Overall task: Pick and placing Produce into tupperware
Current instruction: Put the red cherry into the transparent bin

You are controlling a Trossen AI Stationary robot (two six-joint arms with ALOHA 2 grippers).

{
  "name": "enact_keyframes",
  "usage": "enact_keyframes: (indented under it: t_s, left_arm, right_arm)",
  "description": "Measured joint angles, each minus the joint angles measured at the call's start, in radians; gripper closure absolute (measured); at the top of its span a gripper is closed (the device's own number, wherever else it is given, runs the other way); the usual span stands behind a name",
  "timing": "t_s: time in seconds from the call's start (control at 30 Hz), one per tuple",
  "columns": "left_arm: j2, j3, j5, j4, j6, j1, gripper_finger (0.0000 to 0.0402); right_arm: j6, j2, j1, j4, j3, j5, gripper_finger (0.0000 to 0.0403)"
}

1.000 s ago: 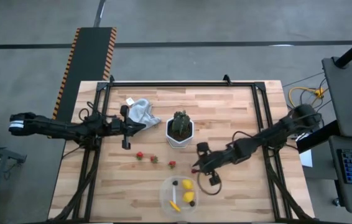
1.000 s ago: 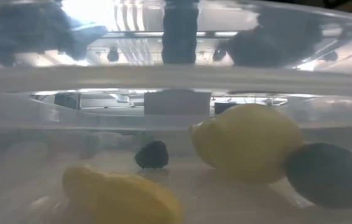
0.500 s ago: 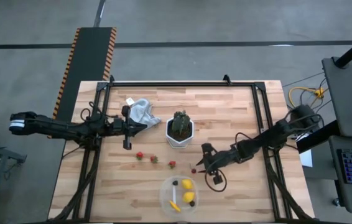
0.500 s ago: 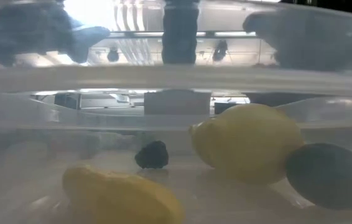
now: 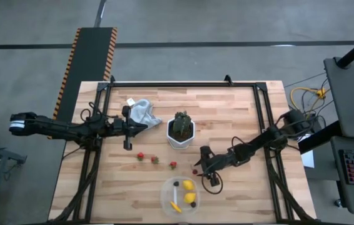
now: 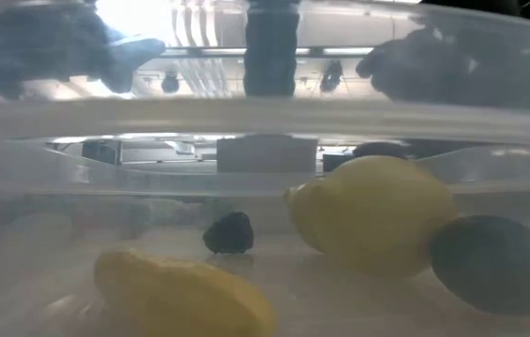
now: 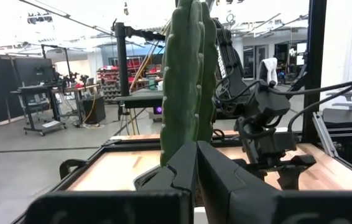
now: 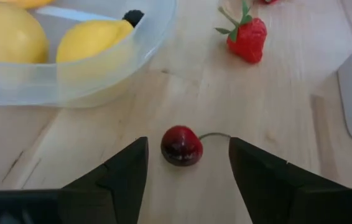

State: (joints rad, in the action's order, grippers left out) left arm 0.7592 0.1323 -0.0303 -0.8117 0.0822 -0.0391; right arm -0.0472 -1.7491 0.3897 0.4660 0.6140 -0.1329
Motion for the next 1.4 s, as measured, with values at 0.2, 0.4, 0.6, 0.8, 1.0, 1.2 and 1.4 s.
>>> enact_keyframes:
  t_s: [0.2, 0.4, 0.6, 0.8, 1.0, 1.2, 1.4]
  left_arm:
    - [0.006, 0.004, 0.000, -0.001, 0.002, 0.000, 0.0402]
    - [0.011, 0.006, 0.000, -0.003, 0.002, 0.000, 0.0402]
    - [0.005, 0.006, 0.000, -0.015, 0.002, 0.000, 0.0402]
    - [0.007, 0.006, 0.000, -0.018, 0.002, 0.000, 0.0402]
    - [0.006, 0.006, 0.000, -0.018, 0.002, 0.000, 0.0402]
    - [0.007, 0.006, 0.000, -0.018, 0.002, 0.000, 0.0402]
    - [0.007, 0.006, 0.000, -0.018, 0.003, 0.000, 0.0402]
  right_arm:
    - [-0.025, -0.024, 0.000, 0.050, 0.001, 0.000, 0.0186]
    - [-0.068, -0.062, 0.000, 0.078, 0.001, 0.000, 0.0188]
    - [-0.084, -0.086, 0.000, 0.121, 0.002, 0.000, 0.0188]
    - [-0.092, -0.081, 0.000, 0.125, 0.003, 0.001, 0.0188]
    - [-0.121, -0.085, 0.000, 0.116, 0.003, 0.001, 0.0188]
    - [-0.129, -0.096, 0.000, 0.120, 0.003, 0.001, 0.0188]
    - [-0.159, -0.116, 0.000, 0.128, 0.005, -0.007, 0.0197]
